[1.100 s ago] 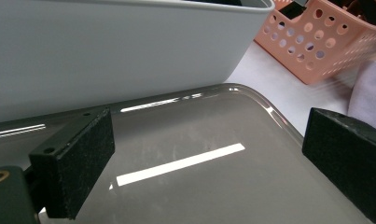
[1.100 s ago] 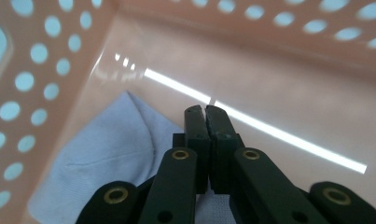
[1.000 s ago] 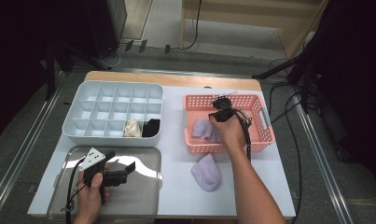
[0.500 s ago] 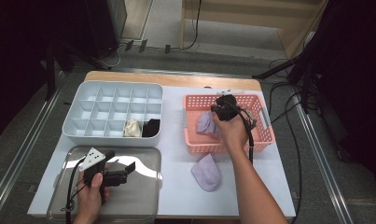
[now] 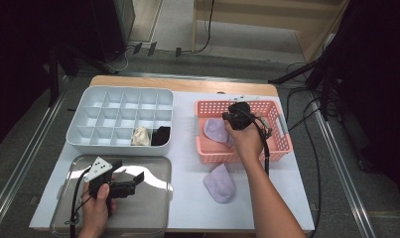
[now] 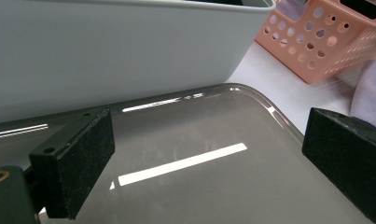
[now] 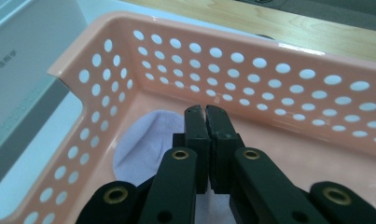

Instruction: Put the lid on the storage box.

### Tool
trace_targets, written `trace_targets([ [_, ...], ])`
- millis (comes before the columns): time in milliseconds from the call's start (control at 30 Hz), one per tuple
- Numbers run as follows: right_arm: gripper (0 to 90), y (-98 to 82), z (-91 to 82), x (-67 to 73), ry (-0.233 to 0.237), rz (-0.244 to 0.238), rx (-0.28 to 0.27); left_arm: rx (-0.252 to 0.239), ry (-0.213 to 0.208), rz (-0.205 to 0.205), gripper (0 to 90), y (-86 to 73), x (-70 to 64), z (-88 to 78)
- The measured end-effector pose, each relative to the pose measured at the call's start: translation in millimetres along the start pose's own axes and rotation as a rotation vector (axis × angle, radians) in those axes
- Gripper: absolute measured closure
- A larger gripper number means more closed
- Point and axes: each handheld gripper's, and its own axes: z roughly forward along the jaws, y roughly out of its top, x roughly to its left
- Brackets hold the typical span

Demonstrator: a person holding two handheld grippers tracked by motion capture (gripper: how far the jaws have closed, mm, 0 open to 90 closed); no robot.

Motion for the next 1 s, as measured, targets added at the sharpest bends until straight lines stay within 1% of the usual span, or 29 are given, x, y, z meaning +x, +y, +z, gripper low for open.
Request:
trace_targets([
  [33,89.5,0.5,0.6,1.2,0.006,0.01,-0.004,0.0,0.0,0.001,2.9,0.0,0.1,-0.1],
  [133,89.4,0.3,3.6,4.6,0.008,-0.003,-0.002,-0.002,-0.002,-0.001,2.9,-0.1,0.1,-0.1],
  [200,89.2,0.6,5.9,5.9,0.014,-0.003,0.002,0.001,-0.002,0.0,2.9,0.1,0.1,0.0],
  [267,88.7,1.0,8.8,7.6,0.025,0.007,0.009,0.0,-0.001,0.001,2.9,0.0,-0.1,0.0],
  [300,87.7,1.0,11.0,8.0,0.03,0.001,0.014,0.0,-0.001,0.001,2.9,0.0,-0.1,0.0],
  [367,83.4,-0.1,16.0,8.9,0.036,0.0,0.032,0.0,-0.002,0.001,2.9,0.0,0.0,-0.1],
  [400,79.4,-1.0,17.9,8.9,0.032,0.002,0.046,-0.001,-0.002,0.0,2.9,-0.1,0.0,0.0],
  [433,75.4,-1.6,19.2,9.0,0.018,0.006,0.054,-0.002,-0.002,0.001,2.9,-0.1,0.1,-0.1],
  [500,71.1,-1.6,19.3,7.8,-0.009,0.021,0.061,-0.002,-0.004,-0.001,2.9,-0.1,0.3,-0.1],
  [533,68.8,-1.3,19.1,6.6,-0.025,0.039,0.067,-0.002,-0.005,-0.001,2.9,-0.1,0.4,-0.2],
  [567,67.0,-1.2,19.4,5.7,-0.027,0.05,0.071,-0.001,-0.005,-0.001,2.9,-0.1,0.4,-0.2],
  [600,64.9,-1.4,20.4,4.1,-0.024,0.065,0.083,-0.001,-0.006,0.0,2.9,0.0,0.4,-0.1],
  [667,61.2,-2.7,23.8,1.7,-0.022,0.102,0.131,0.0,-0.005,0.0,2.9,0.0,0.2,0.0],
  [733,56.5,-5.0,27.7,0.1,-0.034,0.124,0.172,0.0,-0.006,0.0,2.9,0.0,0.3,0.0],
  [833,51.0,-8.4,34.4,0.1,-0.037,0.127,0.211,0.0,-0.007,0.0,2.9,0.0,0.4,0.0],
  [867,50.2,-9.0,36.0,0.4,-0.038,0.116,0.219,-0.001,-0.007,0.0,2.9,0.0,0.4,-0.1],
  [933,47.1,-10.7,39.9,2.0,-0.018,0.1,0.235,-0.001,-0.007,-0.001,2.9,0.0,0.4,0.0],
  [967,46.6,-12.1,42.3,2.5,-0.008,0.087,0.25,-0.001,-0.007,-0.001,2.9,0.0,0.4,0.0],
  [1000,47.0,-13.2,44.0,4.2,-0.009,0.083,0.266,-0.001,-0.007,-0.001,2.9,0.0,0.5,0.0],
])
